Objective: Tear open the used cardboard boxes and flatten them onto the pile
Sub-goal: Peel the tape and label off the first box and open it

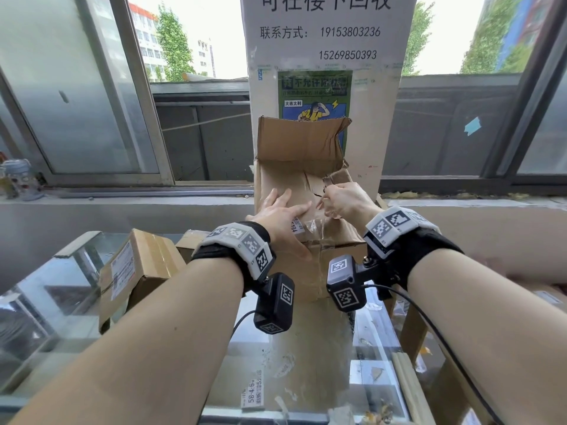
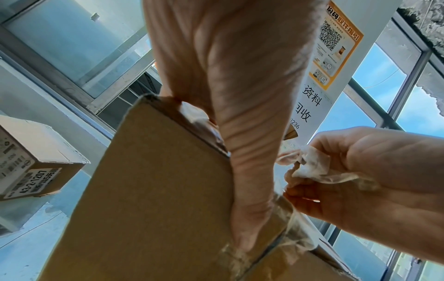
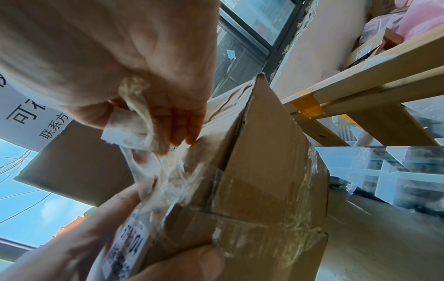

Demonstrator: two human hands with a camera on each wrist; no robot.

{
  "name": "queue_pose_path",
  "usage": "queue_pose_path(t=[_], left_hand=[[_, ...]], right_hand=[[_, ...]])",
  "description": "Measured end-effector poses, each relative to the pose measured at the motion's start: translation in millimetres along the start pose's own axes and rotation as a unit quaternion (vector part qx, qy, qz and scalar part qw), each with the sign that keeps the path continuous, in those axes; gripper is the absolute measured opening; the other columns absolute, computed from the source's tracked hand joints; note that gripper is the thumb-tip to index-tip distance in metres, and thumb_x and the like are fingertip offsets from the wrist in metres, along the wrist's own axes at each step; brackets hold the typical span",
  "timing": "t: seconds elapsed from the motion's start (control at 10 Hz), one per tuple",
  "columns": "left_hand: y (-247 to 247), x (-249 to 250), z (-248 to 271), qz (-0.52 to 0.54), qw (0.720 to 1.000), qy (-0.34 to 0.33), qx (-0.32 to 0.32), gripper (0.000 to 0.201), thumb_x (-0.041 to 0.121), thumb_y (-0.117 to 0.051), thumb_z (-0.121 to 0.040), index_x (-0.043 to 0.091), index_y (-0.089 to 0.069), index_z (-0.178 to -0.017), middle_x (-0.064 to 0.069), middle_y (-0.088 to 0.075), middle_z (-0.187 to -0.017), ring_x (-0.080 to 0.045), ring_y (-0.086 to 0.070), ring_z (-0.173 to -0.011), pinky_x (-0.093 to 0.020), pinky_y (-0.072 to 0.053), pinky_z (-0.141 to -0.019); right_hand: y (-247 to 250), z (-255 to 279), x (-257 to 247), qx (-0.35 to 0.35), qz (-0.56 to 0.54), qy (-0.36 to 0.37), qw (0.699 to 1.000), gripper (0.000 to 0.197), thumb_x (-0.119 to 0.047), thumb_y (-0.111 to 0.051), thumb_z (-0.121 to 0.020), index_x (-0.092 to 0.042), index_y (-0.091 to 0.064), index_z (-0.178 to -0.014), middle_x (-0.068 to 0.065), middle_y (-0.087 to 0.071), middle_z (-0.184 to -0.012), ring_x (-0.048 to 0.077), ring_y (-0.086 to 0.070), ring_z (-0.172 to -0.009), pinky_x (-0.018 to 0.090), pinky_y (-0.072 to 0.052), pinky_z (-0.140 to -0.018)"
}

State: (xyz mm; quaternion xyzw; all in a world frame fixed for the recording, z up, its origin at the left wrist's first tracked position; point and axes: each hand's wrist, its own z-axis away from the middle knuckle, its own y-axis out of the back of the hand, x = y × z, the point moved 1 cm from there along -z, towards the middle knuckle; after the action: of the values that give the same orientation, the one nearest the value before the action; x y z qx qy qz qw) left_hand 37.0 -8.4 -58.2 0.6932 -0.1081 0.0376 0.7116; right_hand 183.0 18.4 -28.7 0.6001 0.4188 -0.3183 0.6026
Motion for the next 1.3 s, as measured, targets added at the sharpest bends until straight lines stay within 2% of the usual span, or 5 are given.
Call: queue_pose_path(t=[0.2, 0.4, 0.7, 1.1, 1.3], left_hand=[[2, 1, 8, 0.007, 1.000, 0.006, 0.001, 0.111, 0.054, -0.082, -0.062, 0.048, -0.012, -0.147, 0.009, 0.013, -0.159, -0.017, 0.022, -0.144, -0.069, -0.012, -0.108], [2, 1, 11, 0.008, 1.000, 0.005, 0.001, 0.109, 0.053, -0.081, -0.063, 0.047, -0.012, -0.148, 0.010, 0.014, -0.159, -0.016, 0.022, -0.144, -0.070, -0.013, -0.108], [2, 6, 11, -0.005, 1.000, 0.004, -0.004, 0.109, 0.055, -0.080, -0.064, 0.047, -0.011, -0.148, 0.009, 0.014, -0.159, -0.017, 0.022, -0.144, -0.068, -0.012, -0.107], [1, 5, 9, -0.002, 1.000, 0.004, -0.004, 0.109, 0.053, -0.080, -0.065, 0.047, -0.010, -0.148, 0.010, 0.015, -0.158, -0.015, 0.024, -0.143, -0.068, -0.013, -0.107], [1, 6, 7, 0.000, 1.000, 0.001, -0.008, 0.108, 0.054, -0.080, -0.065, 0.047, -0.010, -0.148, 0.010, 0.016, -0.158, -0.015, 0.024, -0.143, -0.068, -0.012, -0.108]], right_hand=[[-4, -3, -1, 0.002, 0.024, -0.018, 1.000, 0.034, -0.039, -0.051, -0.092, -0.015, -0.060, -0.072, 0.008, -0.067, -0.089, 0.022, -0.062, -0.083, 0.037, -0.048, -0.083], [0, 2, 0, -0.012, 0.179, 0.023, 0.984, 0.033, -0.016, -0.061, -0.087, -0.005, -0.058, -0.119, 0.009, -0.058, -0.112, 0.025, -0.057, -0.107, 0.037, -0.047, -0.095], [-3, 6, -6, 0.028, 0.328, 0.029, 0.944, 0.013, -0.020, -0.074, -0.077, -0.007, -0.069, -0.080, 0.006, -0.066, -0.082, 0.024, -0.062, -0.078, 0.026, -0.038, -0.058], [0, 6, -7, -0.037, 0.261, -0.057, 0.963, 0.019, -0.016, -0.066, -0.086, 0.000, -0.064, -0.096, 0.010, -0.063, -0.091, 0.023, -0.059, -0.086, 0.027, -0.045, -0.064], [3, 8, -3, -0.059, 0.167, -0.073, 0.981, 0.021, -0.023, -0.064, -0.088, -0.015, -0.051, -0.072, 0.002, -0.054, -0.077, 0.014, -0.052, -0.063, 0.022, -0.043, -0.053]])
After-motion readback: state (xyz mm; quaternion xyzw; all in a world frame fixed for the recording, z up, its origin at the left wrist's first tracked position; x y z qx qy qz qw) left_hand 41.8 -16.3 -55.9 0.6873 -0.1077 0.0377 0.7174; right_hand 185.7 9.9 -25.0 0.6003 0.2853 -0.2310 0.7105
